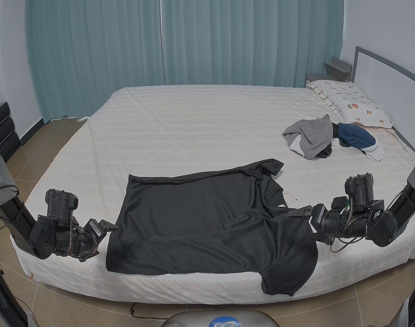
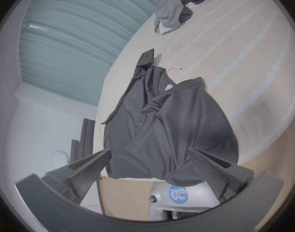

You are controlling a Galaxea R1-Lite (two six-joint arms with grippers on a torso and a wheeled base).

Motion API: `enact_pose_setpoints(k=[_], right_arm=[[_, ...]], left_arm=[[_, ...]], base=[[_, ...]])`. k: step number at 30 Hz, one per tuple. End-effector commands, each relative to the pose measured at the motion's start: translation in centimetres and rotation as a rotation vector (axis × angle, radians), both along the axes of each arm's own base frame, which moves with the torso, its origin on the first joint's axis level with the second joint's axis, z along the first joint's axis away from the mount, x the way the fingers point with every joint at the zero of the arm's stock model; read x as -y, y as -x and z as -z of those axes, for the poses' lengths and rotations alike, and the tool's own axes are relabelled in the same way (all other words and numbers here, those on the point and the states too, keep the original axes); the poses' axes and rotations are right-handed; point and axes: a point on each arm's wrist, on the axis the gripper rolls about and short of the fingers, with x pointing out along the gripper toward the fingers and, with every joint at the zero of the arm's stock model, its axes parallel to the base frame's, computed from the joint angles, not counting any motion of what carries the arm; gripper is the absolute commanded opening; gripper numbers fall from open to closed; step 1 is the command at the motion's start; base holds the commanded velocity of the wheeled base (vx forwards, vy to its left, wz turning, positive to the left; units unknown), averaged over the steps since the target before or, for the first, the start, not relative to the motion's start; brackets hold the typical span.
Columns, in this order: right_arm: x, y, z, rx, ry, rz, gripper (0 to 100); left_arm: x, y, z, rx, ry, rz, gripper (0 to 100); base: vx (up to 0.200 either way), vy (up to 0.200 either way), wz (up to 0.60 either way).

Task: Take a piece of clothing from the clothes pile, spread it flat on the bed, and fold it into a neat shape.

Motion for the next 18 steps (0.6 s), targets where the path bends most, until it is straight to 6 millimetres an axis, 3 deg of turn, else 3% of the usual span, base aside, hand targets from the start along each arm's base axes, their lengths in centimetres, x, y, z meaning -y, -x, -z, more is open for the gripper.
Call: enact_pose_setpoints(k=[1, 18], right_arm=[[-0.16, 0.53, 1.84, -0.048, -0.042, 0.027, 100], [-0.24, 0.44, 2.38, -0.077, -0.092, 0.06, 100]], left_arm=[[-0.84, -0.41, -0.12, 0.008, 0.04, -0.019, 100], [-1.12, -1.03, -0.71, 0.018, 0.152, -0.047, 100]], base=[[0.0, 0.2, 0.0], [0.012, 0.012, 0.0]])
